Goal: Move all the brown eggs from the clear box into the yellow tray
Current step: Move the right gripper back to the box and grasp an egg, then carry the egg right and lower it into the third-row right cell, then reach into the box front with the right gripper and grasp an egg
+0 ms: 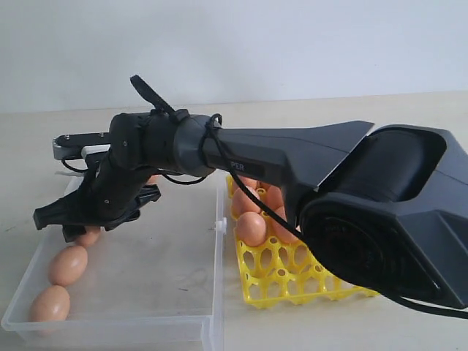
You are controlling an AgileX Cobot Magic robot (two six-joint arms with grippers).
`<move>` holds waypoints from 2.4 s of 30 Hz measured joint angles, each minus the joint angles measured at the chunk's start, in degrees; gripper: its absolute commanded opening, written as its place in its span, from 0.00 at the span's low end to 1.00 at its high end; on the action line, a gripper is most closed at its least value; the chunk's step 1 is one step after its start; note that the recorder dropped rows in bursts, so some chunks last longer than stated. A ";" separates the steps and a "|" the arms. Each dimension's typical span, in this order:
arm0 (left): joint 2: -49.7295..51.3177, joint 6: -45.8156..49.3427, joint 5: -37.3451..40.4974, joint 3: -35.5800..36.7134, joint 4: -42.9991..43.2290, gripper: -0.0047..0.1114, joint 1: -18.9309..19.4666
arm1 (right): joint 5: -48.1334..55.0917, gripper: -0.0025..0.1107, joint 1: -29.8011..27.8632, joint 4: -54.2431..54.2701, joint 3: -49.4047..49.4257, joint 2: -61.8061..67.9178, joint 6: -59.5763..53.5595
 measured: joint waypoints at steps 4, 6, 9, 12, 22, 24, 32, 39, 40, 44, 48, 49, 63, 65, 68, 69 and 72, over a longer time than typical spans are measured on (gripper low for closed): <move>0.00 0.00 0.00 0.00 0.00 0.04 0.00 | -0.10 0.02 0.00 -0.66 0.00 0.09 0.00; 0.00 0.00 0.00 0.00 0.00 0.04 0.00 | -0.36 0.02 0.00 -1.31 0.00 0.09 -0.13; 0.00 0.00 0.00 0.00 0.00 0.04 0.00 | -2.54 0.02 -0.22 -4.04 1.21 -1.05 -0.67; 0.00 0.00 0.00 0.00 0.00 0.04 0.00 | -9.21 0.02 -1.06 -8.48 7.09 -5.30 -0.81; 0.00 0.00 0.00 0.00 0.00 0.04 0.00 | -66.96 0.02 -7.41 0.02 67.06 -39.27 -24.47; 0.00 0.00 0.00 0.00 0.00 0.04 0.00 | -72.12 0.02 -8.29 4.46 74.55 -43.39 -29.88; 0.00 0.00 0.00 0.00 0.00 0.04 0.00 | -82.06 0.02 -15.00 12.46 97.02 -52.53 -28.26; 0.00 0.00 0.00 0.00 0.00 0.04 0.00 | -82.32 0.02 -18.70 9.97 98.16 -48.23 -18.90; 0.00 0.00 0.00 0.00 0.00 0.04 0.00 | -82.37 0.02 -18.70 9.84 98.16 -47.39 -18.51; 0.00 0.00 0.00 0.00 0.00 0.04 0.00 | -82.26 0.02 -18.70 8.92 97.29 -45.29 -18.24; 0.00 0.00 0.00 0.00 0.00 0.04 0.00 | -81.93 0.11 -18.70 8.66 97.10 -44.91 -18.15; 0.00 0.00 0.00 0.00 0.00 0.04 0.00 | -81.52 0.16 -18.70 8.66 97.10 -44.91 -18.15; 0.00 0.00 0.00 0.00 0.00 0.04 0.00 | -75.07 0.21 -18.94 13.83 97.10 -52.52 -36.05; 0.00 0.00 0.00 0.00 0.00 0.04 0.00 | -75.07 0.04 -18.94 15.85 97.10 -57.49 -39.09; 0.00 0.00 0.00 0.00 0.00 0.04 0.00 | -75.04 0.02 -18.94 16.41 95.54 -65.55 -40.85; 0.00 0.00 0.00 0.00 0.00 0.04 0.00 | -73.92 0.02 -18.94 16.14 94.53 -67.12 -41.02; 0.00 0.00 0.00 0.00 0.00 0.04 0.00 | -64.96 0.02 -18.94 12.79 88.37 -69.30 -40.46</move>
